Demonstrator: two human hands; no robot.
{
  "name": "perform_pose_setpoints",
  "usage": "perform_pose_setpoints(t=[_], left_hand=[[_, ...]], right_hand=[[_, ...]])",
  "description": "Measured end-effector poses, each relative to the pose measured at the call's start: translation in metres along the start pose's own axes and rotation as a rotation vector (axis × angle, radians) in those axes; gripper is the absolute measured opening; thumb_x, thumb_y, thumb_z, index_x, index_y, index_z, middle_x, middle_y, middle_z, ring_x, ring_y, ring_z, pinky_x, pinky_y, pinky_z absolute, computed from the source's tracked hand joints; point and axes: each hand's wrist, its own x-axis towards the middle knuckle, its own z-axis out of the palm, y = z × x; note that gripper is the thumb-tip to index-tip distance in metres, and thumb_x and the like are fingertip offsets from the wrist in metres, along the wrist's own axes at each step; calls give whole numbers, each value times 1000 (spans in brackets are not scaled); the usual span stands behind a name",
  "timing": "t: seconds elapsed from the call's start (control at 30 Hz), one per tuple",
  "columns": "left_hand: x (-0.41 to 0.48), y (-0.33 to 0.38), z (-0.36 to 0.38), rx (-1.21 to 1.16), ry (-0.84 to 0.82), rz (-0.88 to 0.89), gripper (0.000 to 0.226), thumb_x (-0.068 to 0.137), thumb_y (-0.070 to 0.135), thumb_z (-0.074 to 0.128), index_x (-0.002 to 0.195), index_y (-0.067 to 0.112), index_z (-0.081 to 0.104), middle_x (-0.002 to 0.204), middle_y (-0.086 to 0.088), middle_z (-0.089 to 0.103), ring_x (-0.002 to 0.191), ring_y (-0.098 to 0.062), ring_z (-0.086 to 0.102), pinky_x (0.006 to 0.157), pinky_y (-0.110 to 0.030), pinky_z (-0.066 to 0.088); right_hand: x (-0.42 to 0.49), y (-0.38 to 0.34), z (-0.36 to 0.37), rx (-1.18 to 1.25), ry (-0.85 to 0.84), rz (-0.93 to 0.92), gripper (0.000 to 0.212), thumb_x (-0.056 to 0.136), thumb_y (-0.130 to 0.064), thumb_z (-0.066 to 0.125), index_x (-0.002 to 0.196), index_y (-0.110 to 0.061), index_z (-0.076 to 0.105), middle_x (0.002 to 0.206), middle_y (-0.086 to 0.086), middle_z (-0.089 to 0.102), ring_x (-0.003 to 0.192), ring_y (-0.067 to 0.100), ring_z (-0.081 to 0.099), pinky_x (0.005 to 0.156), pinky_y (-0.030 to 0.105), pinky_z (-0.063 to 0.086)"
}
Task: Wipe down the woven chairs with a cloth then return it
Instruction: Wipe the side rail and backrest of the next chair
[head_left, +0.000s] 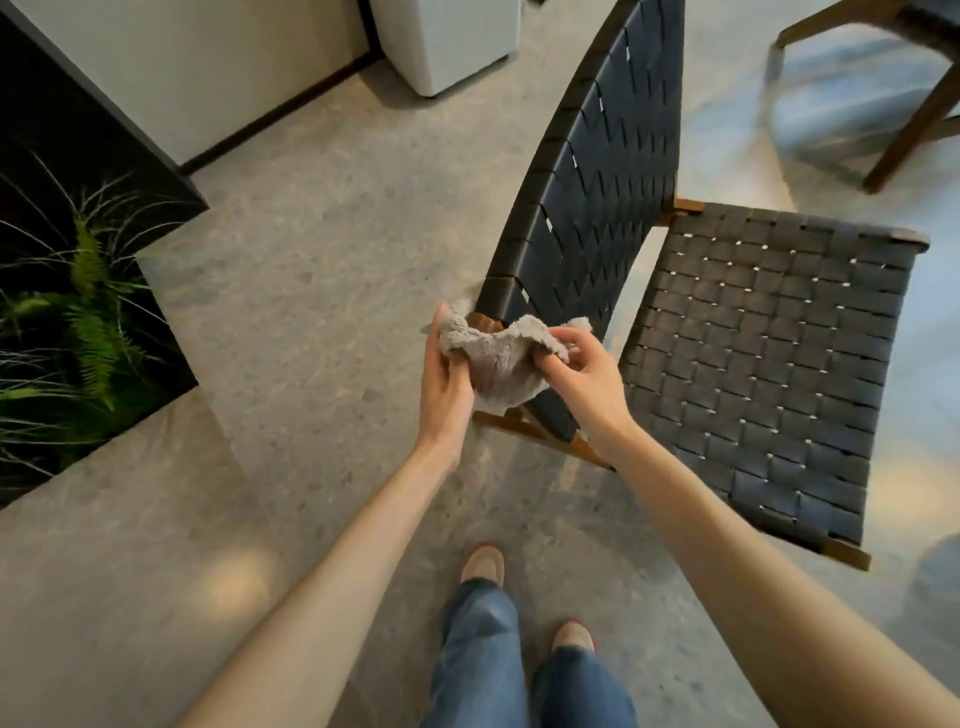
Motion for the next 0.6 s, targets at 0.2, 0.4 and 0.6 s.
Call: perform_pose_setpoints(t=[0.2, 0.4, 0.6], left_hand=[[-8, -47, 24, -90, 41, 88, 44, 95, 6, 50, 134, 13, 31, 131, -3, 48, 121, -14, 48, 86, -4, 41], [2, -146, 47, -23, -10, 144, 48, 85, -3, 62, 116, 25, 37, 111, 12, 53, 104, -4, 56, 84, -10, 41], [18, -225, 80, -27, 25, 217, 51, 86, -2, 59, 126, 20, 36, 116, 12, 50, 109, 0, 50, 82, 1, 37]], right_hand=[[9, 45, 17, 27, 89, -137, 27, 85, -9, 66, 100, -29, 55, 98, -13, 59, 87, 2, 56, 78, 20, 50], [26, 133, 16, 22, 155, -260, 37, 78, 10, 58, 94, -23, 55, 93, -15, 57, 84, 0, 52, 73, 13, 43], [57, 230, 1, -15, 187, -351, 29, 78, 8, 64, 92, -17, 59, 89, -9, 60, 77, -5, 53, 71, 12, 43]])
